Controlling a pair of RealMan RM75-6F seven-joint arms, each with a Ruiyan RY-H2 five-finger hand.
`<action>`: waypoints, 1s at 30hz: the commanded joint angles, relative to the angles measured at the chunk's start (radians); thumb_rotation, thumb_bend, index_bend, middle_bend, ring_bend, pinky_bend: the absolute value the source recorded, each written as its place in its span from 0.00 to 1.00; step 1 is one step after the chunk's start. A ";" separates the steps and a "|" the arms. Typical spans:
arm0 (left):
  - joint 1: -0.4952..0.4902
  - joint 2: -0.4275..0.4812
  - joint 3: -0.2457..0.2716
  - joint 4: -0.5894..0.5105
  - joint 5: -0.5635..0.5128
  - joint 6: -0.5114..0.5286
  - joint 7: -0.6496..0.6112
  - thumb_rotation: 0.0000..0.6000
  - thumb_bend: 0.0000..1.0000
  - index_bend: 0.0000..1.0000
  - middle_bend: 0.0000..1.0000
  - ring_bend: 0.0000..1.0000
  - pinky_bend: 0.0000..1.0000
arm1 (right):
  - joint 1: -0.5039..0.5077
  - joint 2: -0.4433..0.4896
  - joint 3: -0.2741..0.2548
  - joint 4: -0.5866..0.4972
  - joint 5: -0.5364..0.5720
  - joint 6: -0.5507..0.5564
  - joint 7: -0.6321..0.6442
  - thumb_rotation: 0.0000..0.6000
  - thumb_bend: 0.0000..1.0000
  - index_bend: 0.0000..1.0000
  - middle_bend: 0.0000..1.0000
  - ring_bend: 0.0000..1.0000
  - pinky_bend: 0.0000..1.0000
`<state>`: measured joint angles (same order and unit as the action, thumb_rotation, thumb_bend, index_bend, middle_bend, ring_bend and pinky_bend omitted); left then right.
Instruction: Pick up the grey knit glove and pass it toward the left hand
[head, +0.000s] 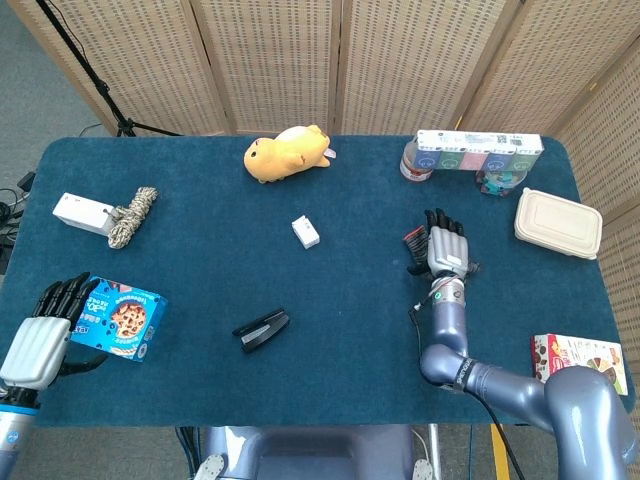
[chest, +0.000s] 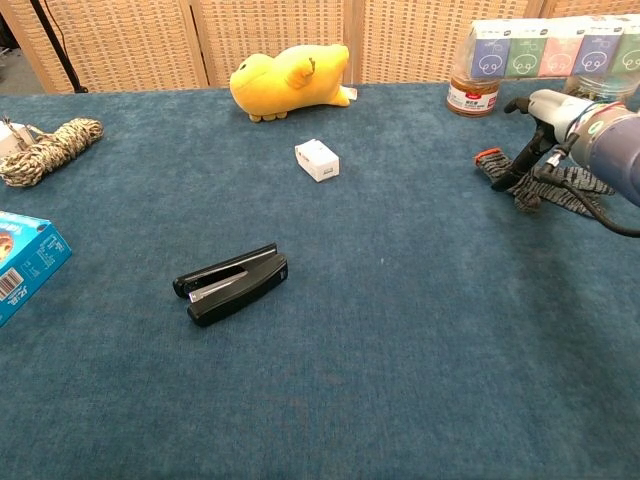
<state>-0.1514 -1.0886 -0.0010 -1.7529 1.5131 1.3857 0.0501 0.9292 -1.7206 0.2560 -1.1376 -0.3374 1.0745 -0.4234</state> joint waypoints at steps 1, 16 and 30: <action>0.000 0.000 0.000 0.000 0.002 0.001 0.000 1.00 0.00 0.00 0.00 0.00 0.00 | -0.017 -0.025 0.020 0.035 0.006 -0.017 -0.024 1.00 0.00 0.00 0.00 0.00 0.04; -0.001 -0.005 -0.004 0.001 -0.012 -0.002 0.008 1.00 0.00 0.00 0.00 0.00 0.00 | -0.067 -0.075 0.068 0.195 -0.042 -0.124 -0.060 1.00 0.00 0.15 0.06 0.00 0.13; -0.003 -0.016 -0.007 -0.002 -0.028 -0.010 0.033 1.00 0.00 0.00 0.00 0.00 0.00 | -0.088 -0.125 0.115 0.292 -0.090 -0.162 -0.059 1.00 0.17 0.37 0.32 0.29 0.42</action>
<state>-0.1539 -1.1043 -0.0076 -1.7547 1.4852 1.3758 0.0827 0.8437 -1.8422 0.3685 -0.8497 -0.4232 0.9145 -0.4832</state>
